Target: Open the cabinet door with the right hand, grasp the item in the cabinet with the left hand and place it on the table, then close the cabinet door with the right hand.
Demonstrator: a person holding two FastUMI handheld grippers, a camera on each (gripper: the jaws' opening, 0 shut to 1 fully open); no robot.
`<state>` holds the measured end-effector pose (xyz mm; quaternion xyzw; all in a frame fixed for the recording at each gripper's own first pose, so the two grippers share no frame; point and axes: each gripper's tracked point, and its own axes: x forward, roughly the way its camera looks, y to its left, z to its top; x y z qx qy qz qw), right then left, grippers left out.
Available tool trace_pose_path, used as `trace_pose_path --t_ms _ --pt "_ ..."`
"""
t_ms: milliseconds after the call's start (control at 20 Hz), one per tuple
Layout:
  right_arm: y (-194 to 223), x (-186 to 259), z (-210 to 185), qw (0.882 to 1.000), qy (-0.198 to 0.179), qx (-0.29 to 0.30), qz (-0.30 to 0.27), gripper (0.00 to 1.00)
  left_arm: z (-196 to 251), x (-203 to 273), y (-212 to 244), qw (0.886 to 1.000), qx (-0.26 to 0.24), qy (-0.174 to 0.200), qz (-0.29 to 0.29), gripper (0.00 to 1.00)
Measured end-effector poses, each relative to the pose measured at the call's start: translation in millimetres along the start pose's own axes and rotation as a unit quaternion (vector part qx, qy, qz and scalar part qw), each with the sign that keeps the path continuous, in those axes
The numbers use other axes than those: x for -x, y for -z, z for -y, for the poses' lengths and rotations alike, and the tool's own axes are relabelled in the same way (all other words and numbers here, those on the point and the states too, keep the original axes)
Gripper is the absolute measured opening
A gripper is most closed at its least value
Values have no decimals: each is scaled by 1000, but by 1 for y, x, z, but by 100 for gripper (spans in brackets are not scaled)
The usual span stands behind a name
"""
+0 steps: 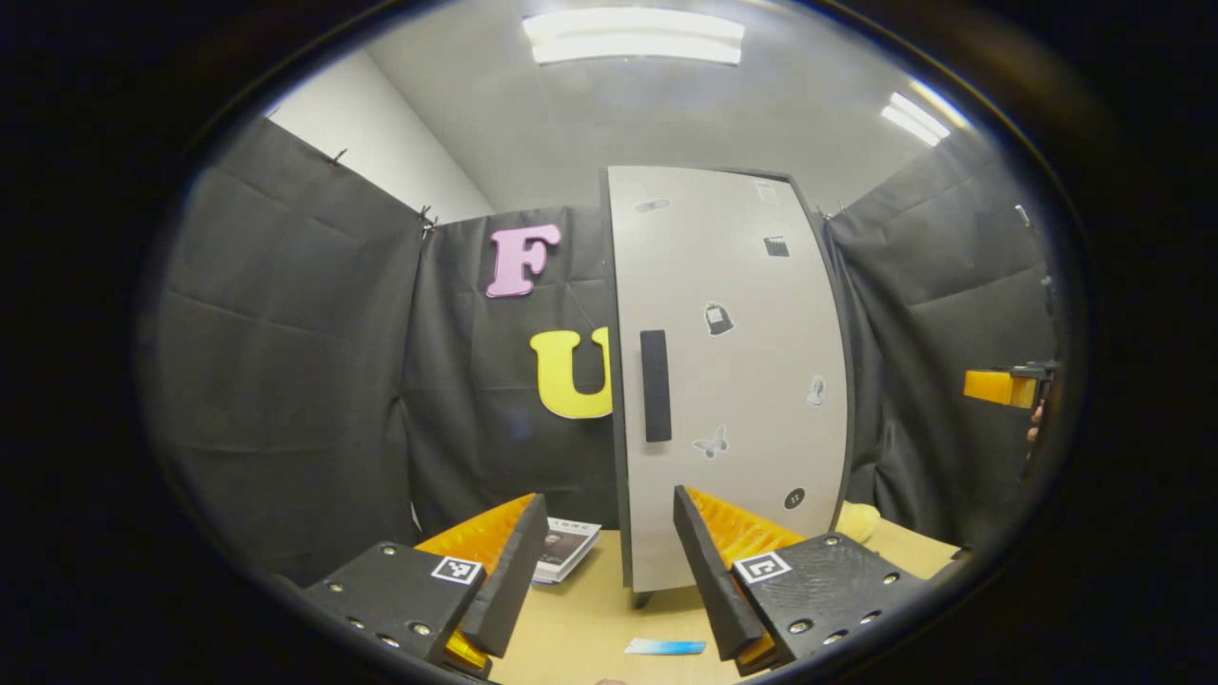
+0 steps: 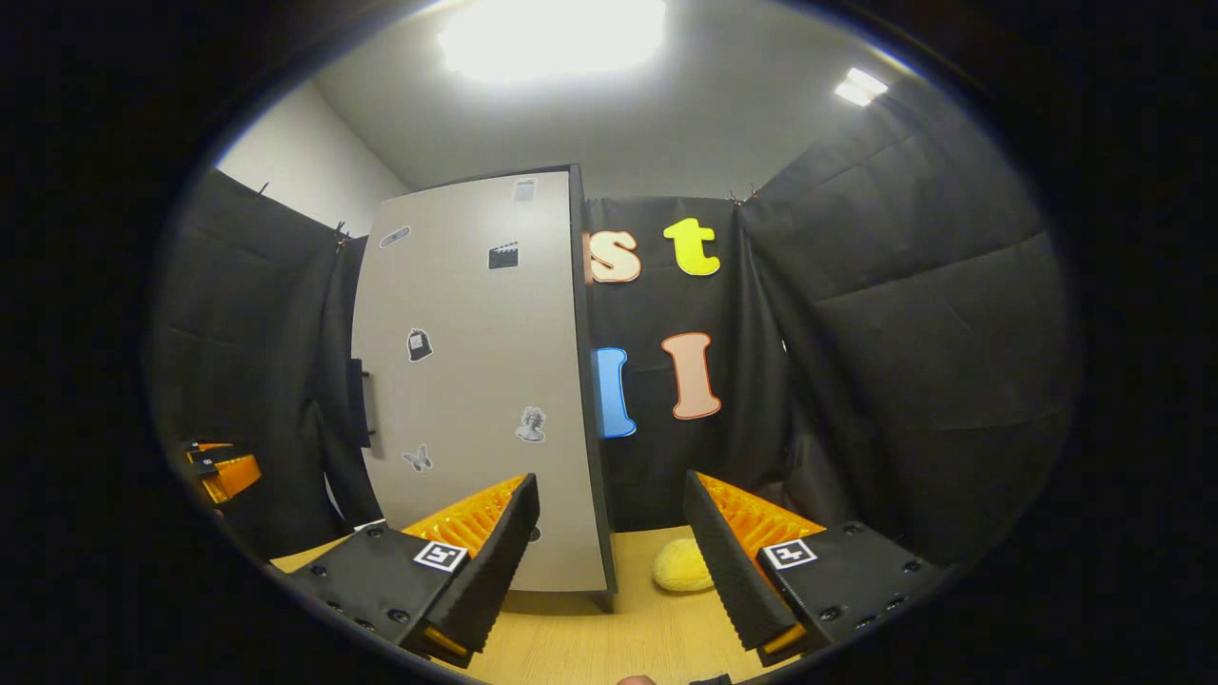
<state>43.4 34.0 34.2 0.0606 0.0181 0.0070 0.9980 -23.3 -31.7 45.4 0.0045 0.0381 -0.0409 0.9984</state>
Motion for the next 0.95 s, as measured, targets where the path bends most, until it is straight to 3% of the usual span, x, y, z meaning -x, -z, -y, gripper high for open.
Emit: trace_pose_path --t_ms 950 --pt "-5 -3 -20 1000 9 11 21 97 -8 1 -10 1000 1 0 11 80"
